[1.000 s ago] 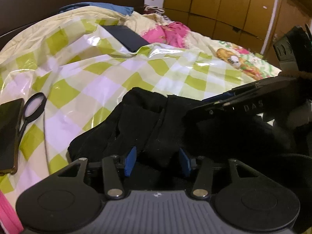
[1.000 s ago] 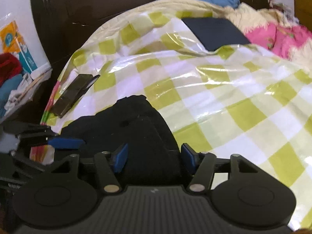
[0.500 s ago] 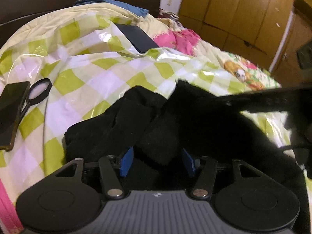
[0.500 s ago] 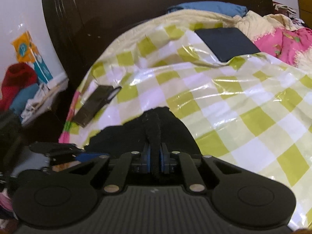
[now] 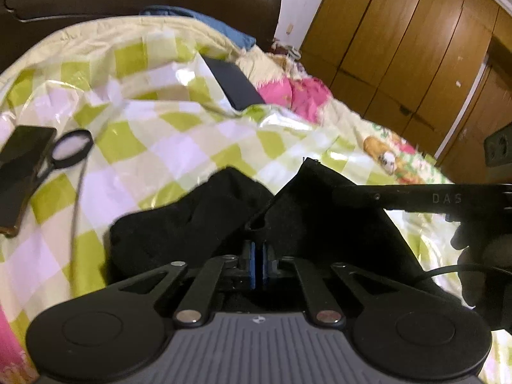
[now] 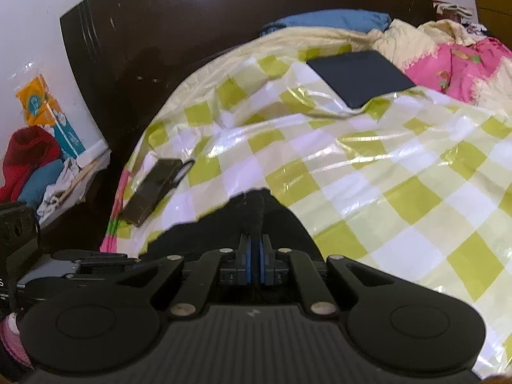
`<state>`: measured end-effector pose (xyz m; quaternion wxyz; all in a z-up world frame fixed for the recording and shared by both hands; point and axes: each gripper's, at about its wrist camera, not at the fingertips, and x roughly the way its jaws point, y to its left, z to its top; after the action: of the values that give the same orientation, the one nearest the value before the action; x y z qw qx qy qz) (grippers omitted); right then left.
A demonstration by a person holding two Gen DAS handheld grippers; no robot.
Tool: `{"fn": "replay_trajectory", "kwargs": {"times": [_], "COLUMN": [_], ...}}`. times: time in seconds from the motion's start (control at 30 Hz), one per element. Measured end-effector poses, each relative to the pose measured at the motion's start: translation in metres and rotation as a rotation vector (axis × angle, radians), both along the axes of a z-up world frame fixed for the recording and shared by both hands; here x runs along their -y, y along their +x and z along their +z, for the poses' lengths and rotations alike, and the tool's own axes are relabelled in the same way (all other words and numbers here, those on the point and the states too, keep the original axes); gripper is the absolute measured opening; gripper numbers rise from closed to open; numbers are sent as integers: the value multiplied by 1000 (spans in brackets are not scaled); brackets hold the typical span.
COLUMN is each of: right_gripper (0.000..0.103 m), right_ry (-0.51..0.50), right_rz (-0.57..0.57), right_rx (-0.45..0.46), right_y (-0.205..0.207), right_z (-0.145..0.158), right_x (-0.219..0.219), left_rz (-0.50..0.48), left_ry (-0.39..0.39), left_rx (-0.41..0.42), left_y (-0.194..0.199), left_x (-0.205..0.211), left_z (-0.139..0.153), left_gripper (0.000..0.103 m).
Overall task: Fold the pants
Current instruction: 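Open the right gripper and release the folded pants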
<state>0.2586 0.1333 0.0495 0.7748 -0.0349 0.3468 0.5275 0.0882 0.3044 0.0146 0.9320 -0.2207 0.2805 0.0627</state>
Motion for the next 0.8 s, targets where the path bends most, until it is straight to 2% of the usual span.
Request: {"fn": "replay_trajectory", "kwargs": {"times": [0.13, 0.23, 0.3, 0.43, 0.53, 0.6, 0.63, 0.73, 0.77, 0.8], "right_gripper": [5, 5, 5, 6, 6, 7, 12, 14, 17, 24], "right_ry": [65, 78, 49, -74, -79, -49, -23, 39, 72, 96], "right_rz": [23, 32, 30, 9, -40, -78, -116, -204, -225, -243], "right_rx": [14, 8, 23, 41, 36, 23, 24, 99, 111, 120], "right_y": [-3, 1, 5, 13, 12, 11, 10, -9, -17, -29], "right_z": [18, 12, 0, -41, -64, -61, -54, -23, -14, -5], "right_x": [-14, -40, -61, -98, -105, -100, -94, -67, -53, -37], "left_rz": [21, 55, 74, 83, 69, 61, 60, 67, 73, 73], "left_ry": [26, 49, 70, 92, 174, 223, 241, 292, 306, 320], "left_rx": [37, 31, 3, -79, -107, -104, -99, -99, -98, -92], "left_y": [-18, -26, -24, -14, -14, -19, -22, -34, -38, -42], "left_x": [-11, -22, -28, -32, -24, -20, -19, -20, -21, -21], "left_z": [17, 19, 14, -7, -11, -6, -2, 9, 13, 18], "left_gripper": [20, 20, 20, 20, 23, 23, 23, 23, 23, 23]}}
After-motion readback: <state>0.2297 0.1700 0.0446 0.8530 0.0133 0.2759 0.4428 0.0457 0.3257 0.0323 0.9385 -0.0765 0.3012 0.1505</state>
